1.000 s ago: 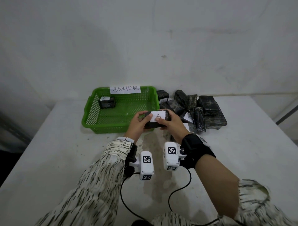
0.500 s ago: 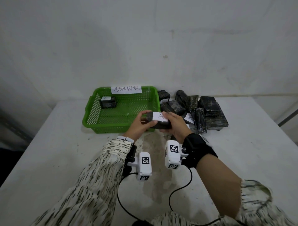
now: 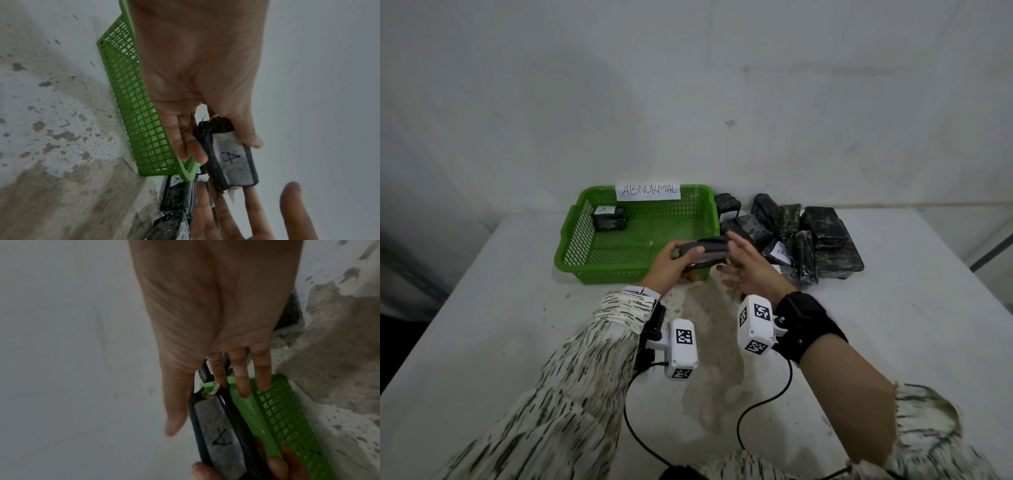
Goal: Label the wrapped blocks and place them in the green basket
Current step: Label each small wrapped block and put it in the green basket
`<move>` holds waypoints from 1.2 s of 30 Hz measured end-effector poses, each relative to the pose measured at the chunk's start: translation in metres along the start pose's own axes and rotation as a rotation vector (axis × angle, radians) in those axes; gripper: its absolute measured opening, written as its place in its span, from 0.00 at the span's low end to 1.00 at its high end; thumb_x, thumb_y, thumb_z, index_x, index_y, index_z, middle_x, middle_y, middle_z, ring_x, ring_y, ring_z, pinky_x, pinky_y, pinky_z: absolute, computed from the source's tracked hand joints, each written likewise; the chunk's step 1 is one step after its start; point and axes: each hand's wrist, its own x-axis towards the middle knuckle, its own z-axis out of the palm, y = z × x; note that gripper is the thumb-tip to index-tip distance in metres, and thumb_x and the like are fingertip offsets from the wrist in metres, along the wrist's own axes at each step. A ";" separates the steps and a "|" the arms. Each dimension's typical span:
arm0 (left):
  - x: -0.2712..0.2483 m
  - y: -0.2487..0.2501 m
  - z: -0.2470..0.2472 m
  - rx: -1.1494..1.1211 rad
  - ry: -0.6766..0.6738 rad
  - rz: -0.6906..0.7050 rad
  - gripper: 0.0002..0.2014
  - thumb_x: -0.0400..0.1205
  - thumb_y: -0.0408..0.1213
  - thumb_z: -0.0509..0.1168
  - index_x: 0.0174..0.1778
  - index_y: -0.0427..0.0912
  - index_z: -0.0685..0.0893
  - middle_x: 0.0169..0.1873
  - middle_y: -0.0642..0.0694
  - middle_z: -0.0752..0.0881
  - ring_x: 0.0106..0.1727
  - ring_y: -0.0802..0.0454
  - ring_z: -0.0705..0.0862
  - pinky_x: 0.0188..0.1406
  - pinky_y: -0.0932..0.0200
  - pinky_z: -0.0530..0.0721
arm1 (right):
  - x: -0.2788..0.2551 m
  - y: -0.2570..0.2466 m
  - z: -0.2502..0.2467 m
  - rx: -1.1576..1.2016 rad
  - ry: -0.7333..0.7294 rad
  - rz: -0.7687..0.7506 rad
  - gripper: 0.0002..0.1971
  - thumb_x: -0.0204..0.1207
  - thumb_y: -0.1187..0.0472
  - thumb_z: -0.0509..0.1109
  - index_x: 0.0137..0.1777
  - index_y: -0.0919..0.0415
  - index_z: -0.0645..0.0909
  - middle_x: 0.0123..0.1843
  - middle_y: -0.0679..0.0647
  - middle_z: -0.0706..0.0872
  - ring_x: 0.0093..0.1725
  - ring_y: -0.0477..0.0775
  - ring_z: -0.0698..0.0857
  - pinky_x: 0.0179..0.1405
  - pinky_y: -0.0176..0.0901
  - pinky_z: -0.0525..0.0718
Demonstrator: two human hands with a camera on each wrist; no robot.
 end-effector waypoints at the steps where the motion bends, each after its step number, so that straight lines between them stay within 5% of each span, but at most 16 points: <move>1: 0.001 -0.001 0.000 -0.014 0.006 -0.018 0.13 0.81 0.40 0.66 0.57 0.40 0.72 0.44 0.42 0.84 0.20 0.57 0.83 0.28 0.63 0.87 | 0.000 0.001 -0.001 0.003 -0.017 -0.028 0.12 0.83 0.57 0.64 0.64 0.43 0.75 0.49 0.46 0.84 0.45 0.49 0.84 0.44 0.43 0.80; 8: -0.002 0.000 0.001 0.085 -0.055 -0.086 0.14 0.83 0.54 0.57 0.52 0.47 0.76 0.27 0.46 0.84 0.21 0.56 0.84 0.29 0.61 0.87 | 0.007 0.006 0.009 -0.117 0.170 -0.179 0.03 0.80 0.54 0.68 0.48 0.51 0.78 0.44 0.49 0.82 0.39 0.48 0.81 0.31 0.40 0.77; 14: -0.005 0.007 0.004 0.167 -0.085 -0.134 0.20 0.84 0.59 0.48 0.44 0.48 0.77 0.33 0.46 0.84 0.30 0.51 0.83 0.35 0.60 0.84 | 0.009 0.006 0.013 -0.068 0.230 -0.232 0.04 0.80 0.63 0.69 0.46 0.59 0.76 0.40 0.52 0.81 0.38 0.47 0.83 0.28 0.36 0.86; 17: -0.005 0.007 0.005 0.147 -0.095 -0.129 0.16 0.84 0.54 0.54 0.46 0.46 0.77 0.36 0.47 0.84 0.30 0.52 0.84 0.37 0.57 0.85 | 0.008 0.005 0.013 -0.066 0.232 -0.231 0.04 0.80 0.64 0.68 0.49 0.61 0.75 0.40 0.51 0.83 0.38 0.47 0.83 0.28 0.36 0.86; 23: 0.004 -0.001 0.007 0.151 -0.060 -0.026 0.09 0.85 0.38 0.58 0.59 0.41 0.74 0.39 0.47 0.81 0.19 0.64 0.81 0.24 0.69 0.84 | 0.007 0.008 0.011 -0.132 0.145 -0.159 0.15 0.77 0.63 0.73 0.59 0.59 0.72 0.47 0.50 0.85 0.44 0.50 0.85 0.31 0.40 0.86; 29: 0.010 -0.005 0.004 -0.027 0.111 -0.028 0.21 0.77 0.26 0.69 0.63 0.32 0.70 0.55 0.34 0.79 0.50 0.45 0.83 0.39 0.61 0.87 | 0.010 0.012 0.008 -0.152 0.177 -0.216 0.21 0.72 0.76 0.73 0.56 0.58 0.69 0.52 0.49 0.80 0.48 0.51 0.83 0.37 0.37 0.86; 33: 0.015 -0.003 -0.001 -0.140 0.202 -0.036 0.14 0.76 0.21 0.67 0.52 0.36 0.72 0.46 0.41 0.79 0.54 0.41 0.80 0.36 0.63 0.86 | 0.007 0.011 0.010 -0.118 0.062 -0.162 0.16 0.72 0.73 0.74 0.53 0.57 0.74 0.51 0.52 0.81 0.47 0.51 0.84 0.47 0.45 0.85; 36: 0.015 -0.001 -0.006 -0.073 0.137 -0.002 0.11 0.77 0.18 0.65 0.42 0.39 0.75 0.42 0.44 0.80 0.55 0.40 0.81 0.45 0.58 0.86 | 0.005 0.008 0.010 0.015 -0.038 -0.109 0.07 0.77 0.67 0.70 0.48 0.58 0.76 0.43 0.54 0.83 0.37 0.51 0.84 0.44 0.49 0.85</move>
